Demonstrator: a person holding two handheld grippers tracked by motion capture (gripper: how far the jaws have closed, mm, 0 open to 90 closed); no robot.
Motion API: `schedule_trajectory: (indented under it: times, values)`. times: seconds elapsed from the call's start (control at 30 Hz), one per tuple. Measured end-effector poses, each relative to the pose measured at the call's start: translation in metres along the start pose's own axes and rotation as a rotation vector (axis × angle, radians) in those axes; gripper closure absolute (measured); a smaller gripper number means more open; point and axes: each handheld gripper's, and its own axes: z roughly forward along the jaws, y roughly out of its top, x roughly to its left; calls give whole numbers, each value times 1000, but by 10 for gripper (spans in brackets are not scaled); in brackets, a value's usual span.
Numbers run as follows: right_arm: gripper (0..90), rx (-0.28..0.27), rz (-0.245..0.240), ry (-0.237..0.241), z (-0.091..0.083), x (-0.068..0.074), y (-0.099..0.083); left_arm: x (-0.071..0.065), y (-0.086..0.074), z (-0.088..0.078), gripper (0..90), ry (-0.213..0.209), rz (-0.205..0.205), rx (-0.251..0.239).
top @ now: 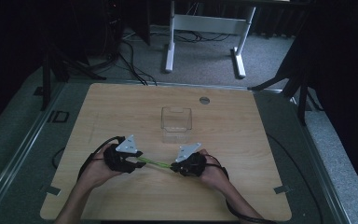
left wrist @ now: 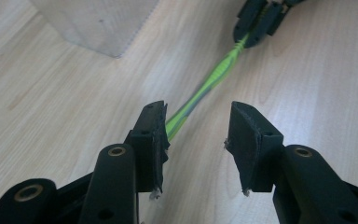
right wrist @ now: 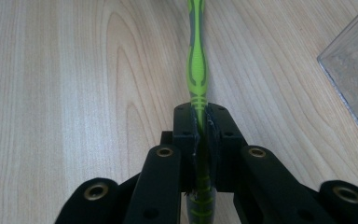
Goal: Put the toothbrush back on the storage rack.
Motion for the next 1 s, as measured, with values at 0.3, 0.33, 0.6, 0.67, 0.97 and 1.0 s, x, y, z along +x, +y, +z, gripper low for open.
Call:
schedule_trajectory:
  times: [0.3,0.33,0.6,0.67,0.97,1.0]
  values:
    - [833,17,-29,21,0,1,1,-7,3,6,566,-8,39,51]
    - [833,17,-29,23,0,1,1,-8,3,6,566,-5,47,63]
    - [833,20,-50,40,0,3,2,-17,10,7,566,24,114,124]
    - [833,22,-60,39,0,3,2,-18,11,8,573,21,126,134]
    - [833,19,-83,61,-1,5,4,-22,14,11,575,4,165,172]
    - [833,16,-87,62,0,5,4,-22,14,12,575,6,167,179]
